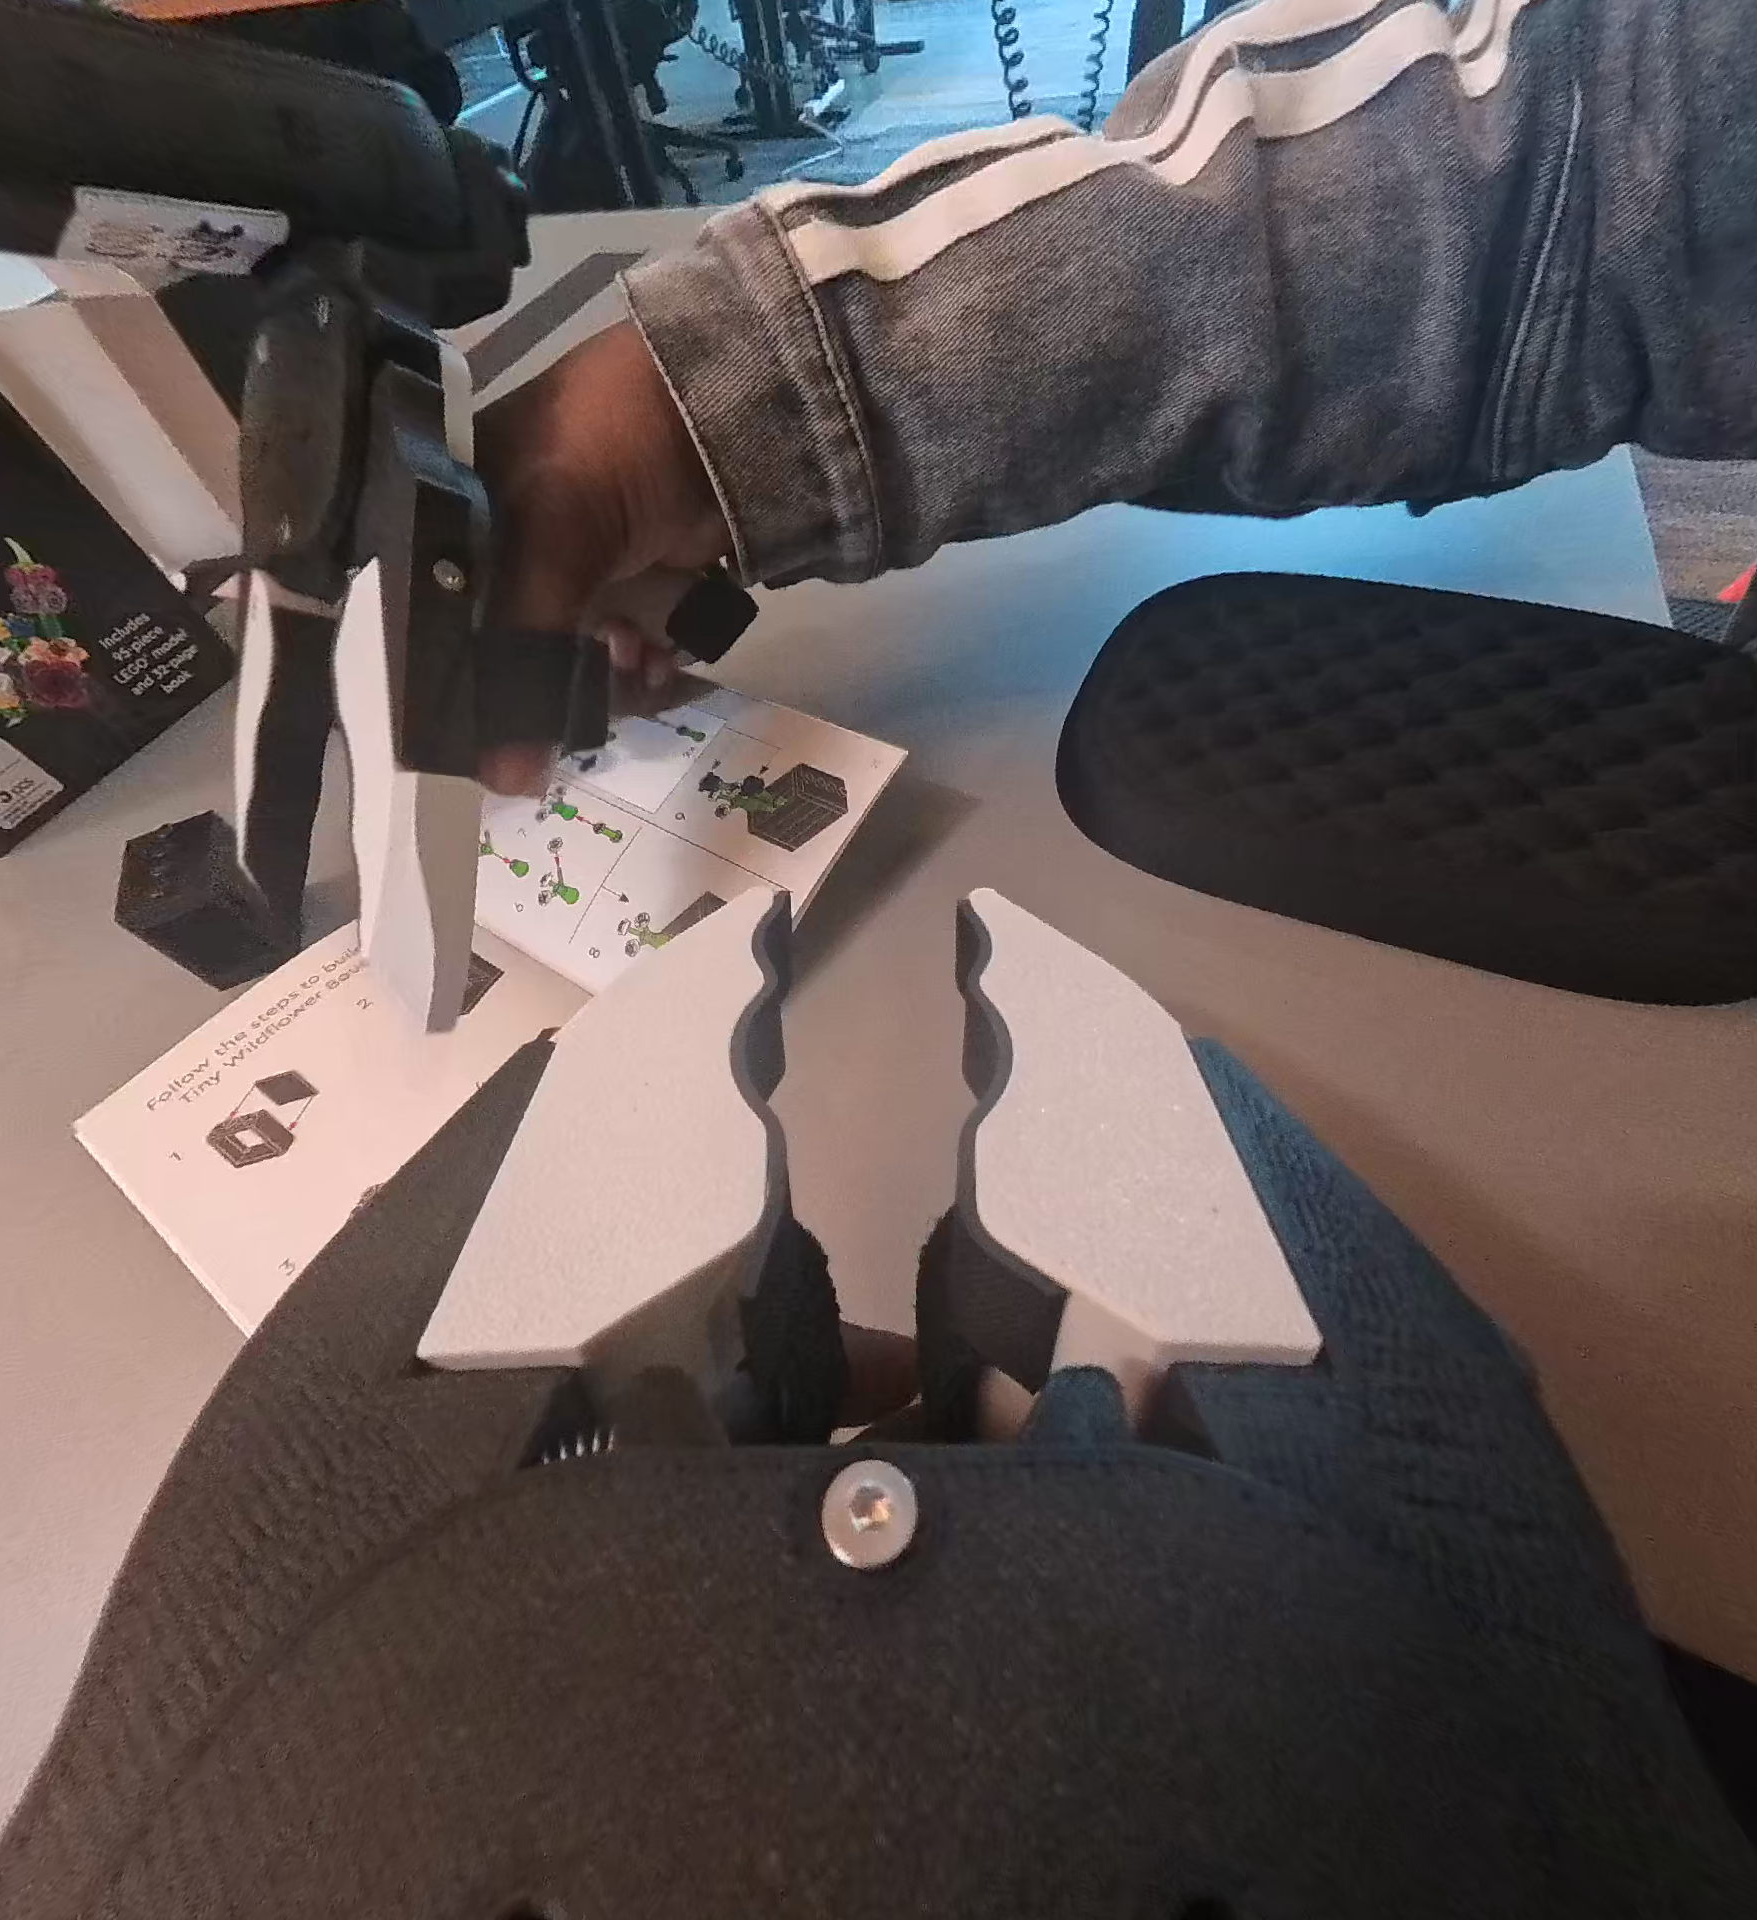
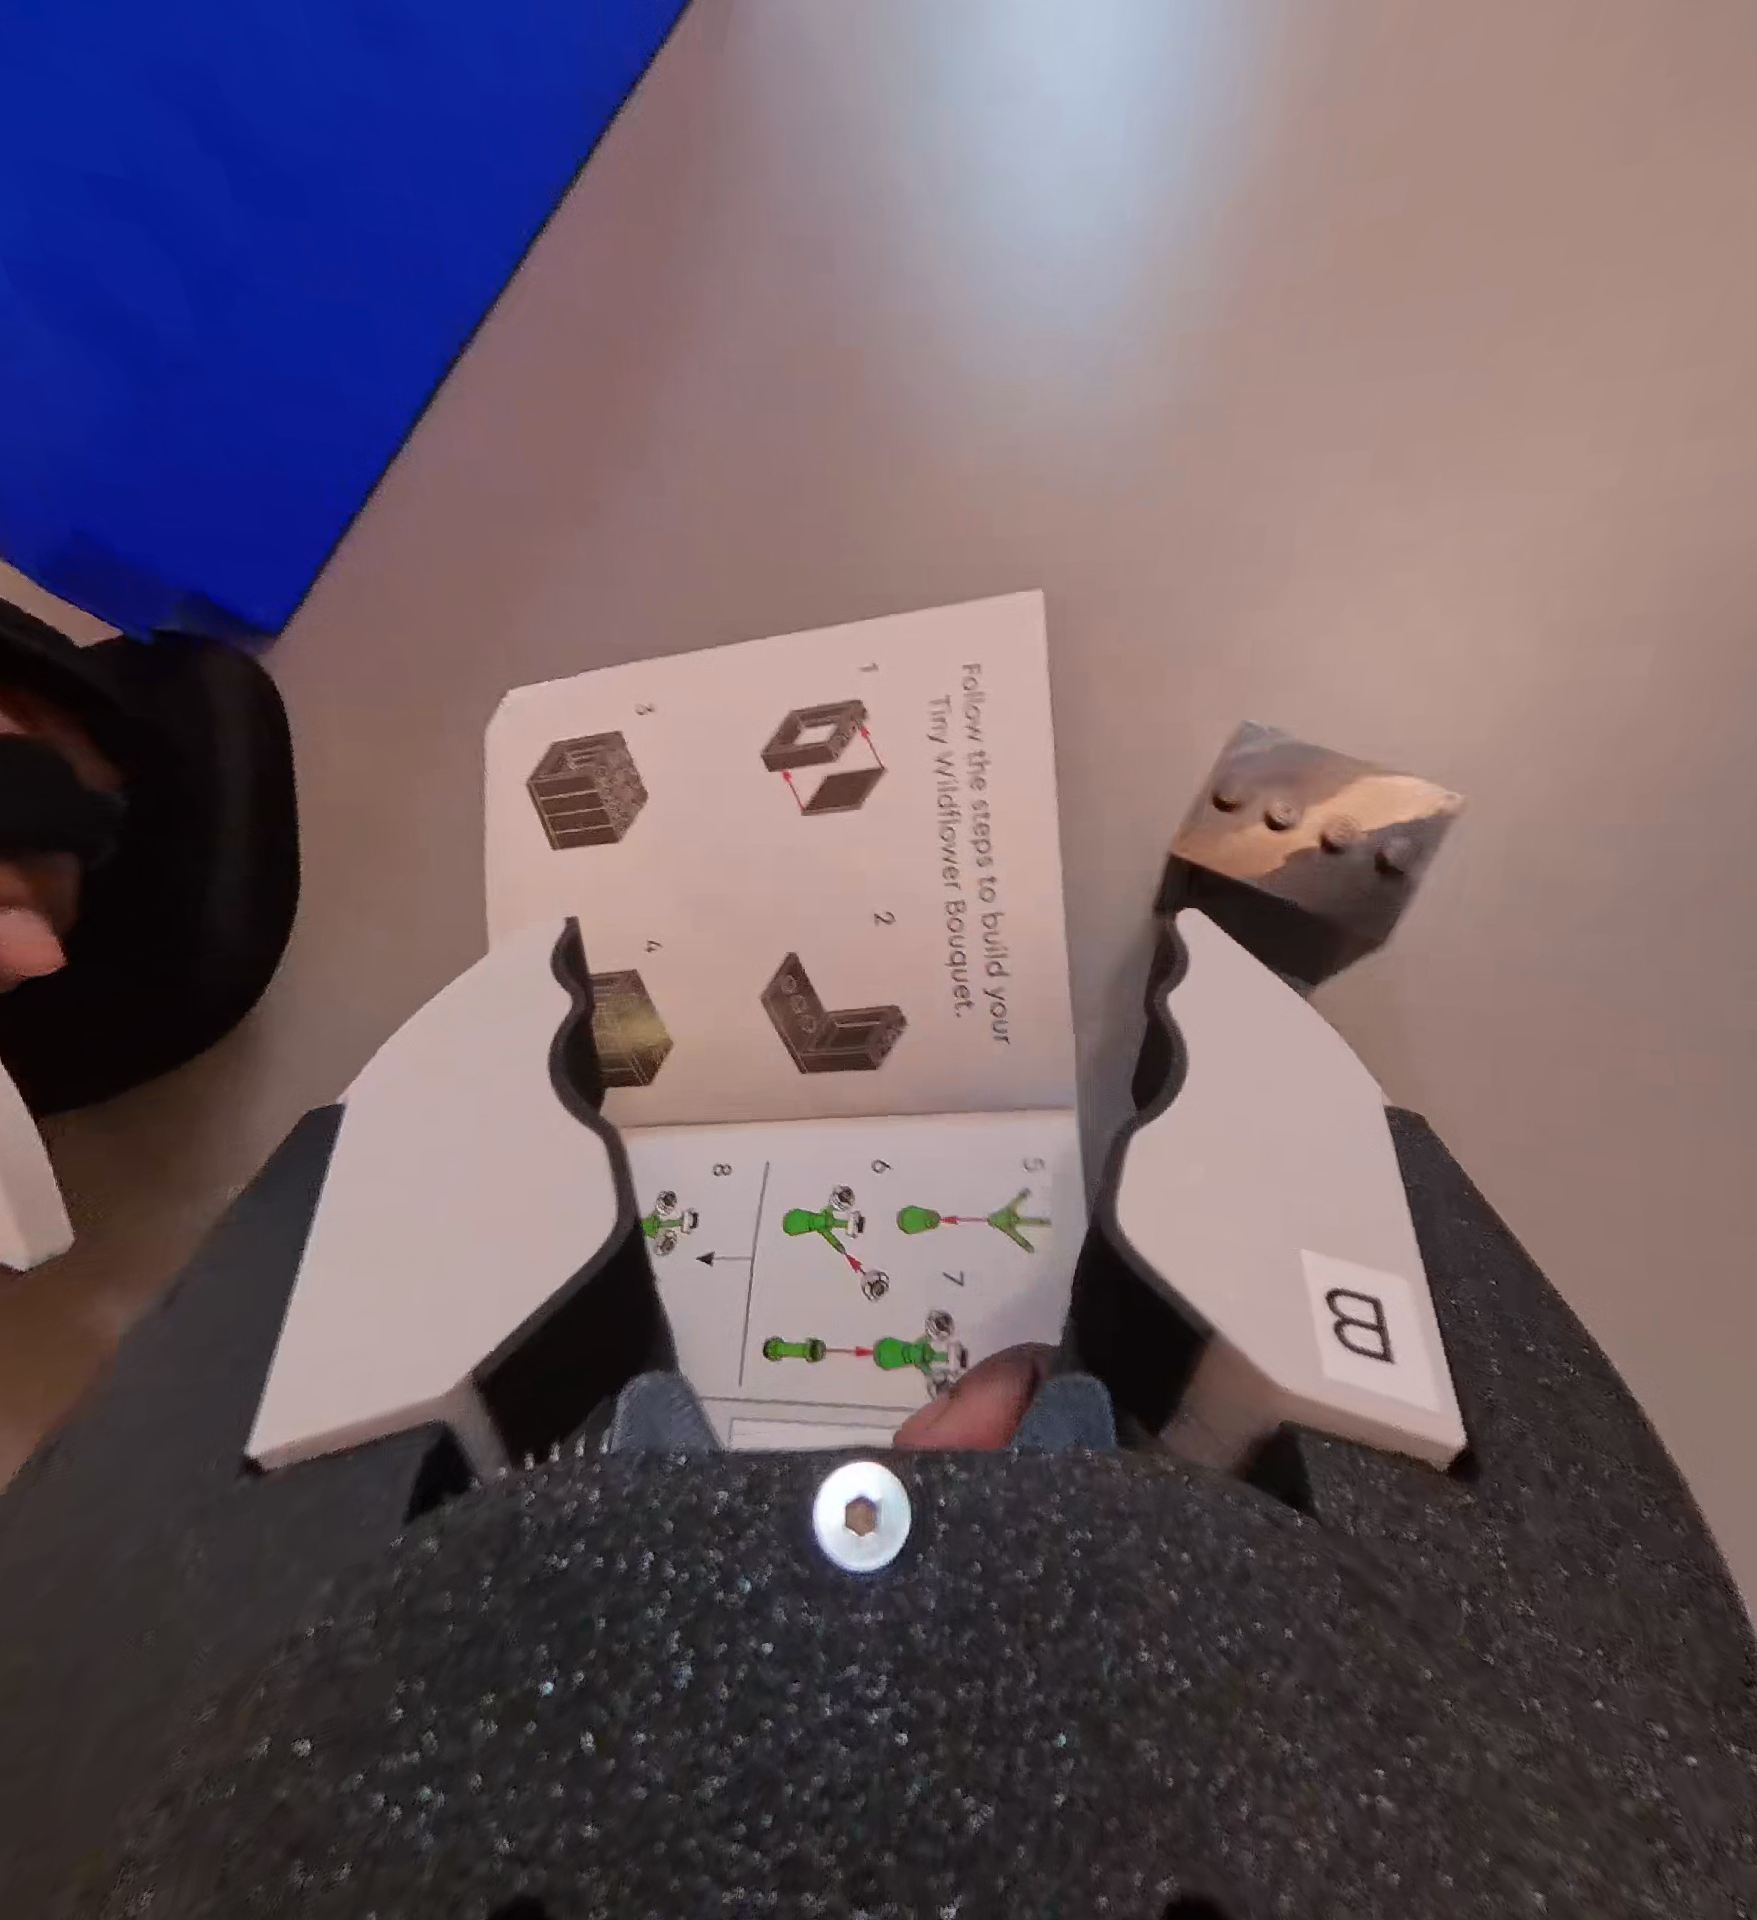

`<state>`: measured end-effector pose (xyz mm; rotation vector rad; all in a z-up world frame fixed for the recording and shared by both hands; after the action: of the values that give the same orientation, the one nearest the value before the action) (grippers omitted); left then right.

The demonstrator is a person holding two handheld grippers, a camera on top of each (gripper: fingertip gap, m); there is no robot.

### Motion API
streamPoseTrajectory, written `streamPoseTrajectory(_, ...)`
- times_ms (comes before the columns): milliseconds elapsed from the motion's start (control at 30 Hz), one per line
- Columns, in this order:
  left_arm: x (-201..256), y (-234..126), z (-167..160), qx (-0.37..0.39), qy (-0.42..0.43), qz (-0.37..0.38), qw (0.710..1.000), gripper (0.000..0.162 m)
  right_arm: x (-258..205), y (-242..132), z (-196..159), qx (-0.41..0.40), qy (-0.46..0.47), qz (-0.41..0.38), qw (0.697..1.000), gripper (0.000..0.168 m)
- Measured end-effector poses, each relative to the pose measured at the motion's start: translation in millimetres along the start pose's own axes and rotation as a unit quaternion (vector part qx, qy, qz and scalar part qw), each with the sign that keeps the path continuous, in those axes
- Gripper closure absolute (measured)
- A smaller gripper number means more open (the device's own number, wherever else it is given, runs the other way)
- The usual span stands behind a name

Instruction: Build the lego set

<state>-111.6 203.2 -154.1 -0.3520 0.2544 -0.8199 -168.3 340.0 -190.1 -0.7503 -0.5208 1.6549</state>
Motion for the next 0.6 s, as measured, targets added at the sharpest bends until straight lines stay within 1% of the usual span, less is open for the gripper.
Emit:
streamPoseTrajectory(133, 1, 1, -1, -0.005, 0.005, -0.002, 1.0, 0.131, 17, -6, -6, -0.008, -0.001, -0.042, 0.999, 0.067)
streamPoseTrajectory(200, 2, 1, -1, -0.008, 0.009, -0.002, 1.0, 0.131, 34, -11, -5, -0.006, 0.007, -0.102, 0.995, 0.075)
streamPoseTrajectory(267, 2, 2, -2, -0.01, 0.009, -0.003, 1.0, 0.131, 51, -19, 4, 0.013, 0.023, -0.18, 0.983, 0.075)
streamPoseTrajectory(300, 2, 2, -2, -0.01, 0.008, -0.003, 1.0, 0.131, 54, -22, 11, 0.023, 0.02, -0.209, 0.978, 0.078)
streamPoseTrajectory(333, 2, 2, -2, -0.01, 0.008, -0.003, 1.0, 0.131, 54, -22, 18, 0.027, 0.01, -0.22, 0.975, 0.082)
streamPoseTrajectory(367, 2, 2, -2, -0.01, 0.008, -0.003, 1.0, 0.131, 51, -19, 22, 0.019, 0.004, -0.216, 0.976, 0.092)
streamPoseTrajectory(433, 2, 2, -2, -0.011, 0.01, -0.001, 1.0, 0.131, 48, -9, 21, -0.026, 0.003, -0.207, 0.978, 0.1)
streamPoseTrajectory(500, 2, 2, -2, -0.012, 0.011, -0.001, 1.0, 0.131, 56, -5, 20, -0.056, -0.008, -0.215, 0.975, 0.112)
streamPoseTrajectory(567, 2, 2, -2, -0.011, 0.011, -0.001, 1.0, 0.131, 59, -4, 23, -0.066, -0.037, -0.182, 0.98, 0.132)
streamPoseTrajectory(600, 2, 2, -2, -0.011, 0.012, 0.0, 1.0, 0.131, 60, -5, 26, -0.074, -0.065, -0.156, 0.983, 0.132)
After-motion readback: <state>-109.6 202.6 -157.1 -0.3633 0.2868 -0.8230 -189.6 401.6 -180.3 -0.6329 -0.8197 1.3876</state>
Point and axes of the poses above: each gripper's, where its closed fingertips meet, y out along the fingers, z out of its top, x = y × z across the jaws, the point moved 3 cm from there along -y, back along the fingers, and after that the axes turned 5 degrees about -z, right-handed, at the moved point
